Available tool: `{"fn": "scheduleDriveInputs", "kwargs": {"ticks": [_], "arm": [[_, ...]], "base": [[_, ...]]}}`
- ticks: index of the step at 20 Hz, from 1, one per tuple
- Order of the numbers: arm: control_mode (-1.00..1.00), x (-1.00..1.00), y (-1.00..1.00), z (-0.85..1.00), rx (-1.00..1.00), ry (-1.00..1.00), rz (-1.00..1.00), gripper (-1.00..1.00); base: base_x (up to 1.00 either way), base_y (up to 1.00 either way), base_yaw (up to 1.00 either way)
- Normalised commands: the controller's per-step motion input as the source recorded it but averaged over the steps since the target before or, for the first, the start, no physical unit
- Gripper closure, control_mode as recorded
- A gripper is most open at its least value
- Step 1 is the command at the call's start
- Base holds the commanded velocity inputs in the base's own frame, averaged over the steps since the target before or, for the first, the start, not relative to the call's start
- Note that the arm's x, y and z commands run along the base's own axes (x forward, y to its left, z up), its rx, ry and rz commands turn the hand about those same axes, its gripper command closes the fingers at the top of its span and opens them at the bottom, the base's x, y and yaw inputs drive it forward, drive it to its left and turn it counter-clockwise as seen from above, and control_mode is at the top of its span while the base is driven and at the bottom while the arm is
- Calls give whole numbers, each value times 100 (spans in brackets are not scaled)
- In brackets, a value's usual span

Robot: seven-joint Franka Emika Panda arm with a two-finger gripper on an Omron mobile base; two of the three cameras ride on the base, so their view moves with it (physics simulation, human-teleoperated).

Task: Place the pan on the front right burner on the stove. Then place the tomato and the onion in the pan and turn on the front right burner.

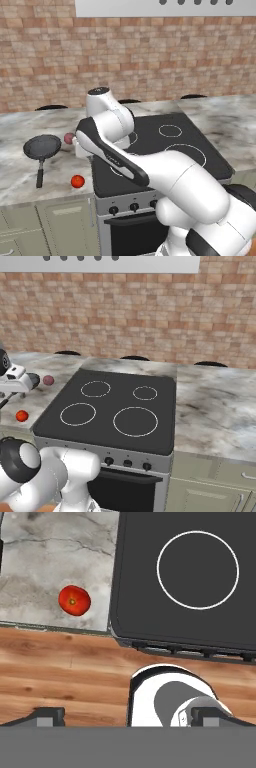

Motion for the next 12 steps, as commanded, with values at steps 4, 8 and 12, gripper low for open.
{"fn": "scheduleDriveInputs", "kwargs": {"ticks": [4, 8, 12], "arm": [[-100, 7, 10, -9, 0, 3, 0, -100], [-100, 2, 12, -5, 0, 3, 0, -100], [-100, 0, 14, -3, 0, 4, 0, -100]], "base": [[0, 0, 0], [0, 0, 0], [0, 0, 0]]}}
